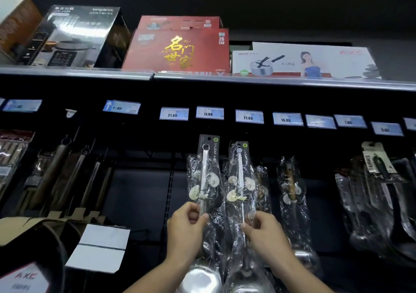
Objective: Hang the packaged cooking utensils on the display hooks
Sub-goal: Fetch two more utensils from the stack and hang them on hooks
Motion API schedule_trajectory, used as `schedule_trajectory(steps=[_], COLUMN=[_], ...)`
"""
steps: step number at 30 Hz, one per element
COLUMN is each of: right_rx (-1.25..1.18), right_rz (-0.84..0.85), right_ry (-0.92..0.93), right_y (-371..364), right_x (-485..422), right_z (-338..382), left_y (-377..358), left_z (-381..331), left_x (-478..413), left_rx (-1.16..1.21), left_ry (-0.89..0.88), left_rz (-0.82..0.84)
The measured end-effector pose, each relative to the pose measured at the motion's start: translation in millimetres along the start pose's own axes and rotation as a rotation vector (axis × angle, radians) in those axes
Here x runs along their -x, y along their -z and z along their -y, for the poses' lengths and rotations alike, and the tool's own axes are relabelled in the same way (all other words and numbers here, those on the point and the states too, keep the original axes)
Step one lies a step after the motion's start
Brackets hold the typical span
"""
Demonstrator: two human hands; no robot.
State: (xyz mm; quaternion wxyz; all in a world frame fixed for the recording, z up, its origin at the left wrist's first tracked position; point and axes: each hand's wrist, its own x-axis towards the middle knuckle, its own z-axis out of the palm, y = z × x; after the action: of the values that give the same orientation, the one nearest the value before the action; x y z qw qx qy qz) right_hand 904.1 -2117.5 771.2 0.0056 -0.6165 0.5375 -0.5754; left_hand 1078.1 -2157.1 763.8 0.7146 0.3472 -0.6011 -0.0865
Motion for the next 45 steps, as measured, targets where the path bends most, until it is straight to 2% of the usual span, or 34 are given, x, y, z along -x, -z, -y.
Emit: schedule_trajectory(steps=[25,45], right_rx=[-0.072,-0.055], right_rz=[-0.031,-0.026], right_ry=[0.029,0.037], right_y=[20.9,21.4], right_x=[-10.3,-17.8], right_z=[15.3,21.0], left_y=[-3.5,-5.8], left_z=[-19.4,-5.5], left_x=[-32.6,-32.3], left_rx=[0.019,0.008], left_ry=[-0.015,0.084], left_rz=[-0.003,0.054])
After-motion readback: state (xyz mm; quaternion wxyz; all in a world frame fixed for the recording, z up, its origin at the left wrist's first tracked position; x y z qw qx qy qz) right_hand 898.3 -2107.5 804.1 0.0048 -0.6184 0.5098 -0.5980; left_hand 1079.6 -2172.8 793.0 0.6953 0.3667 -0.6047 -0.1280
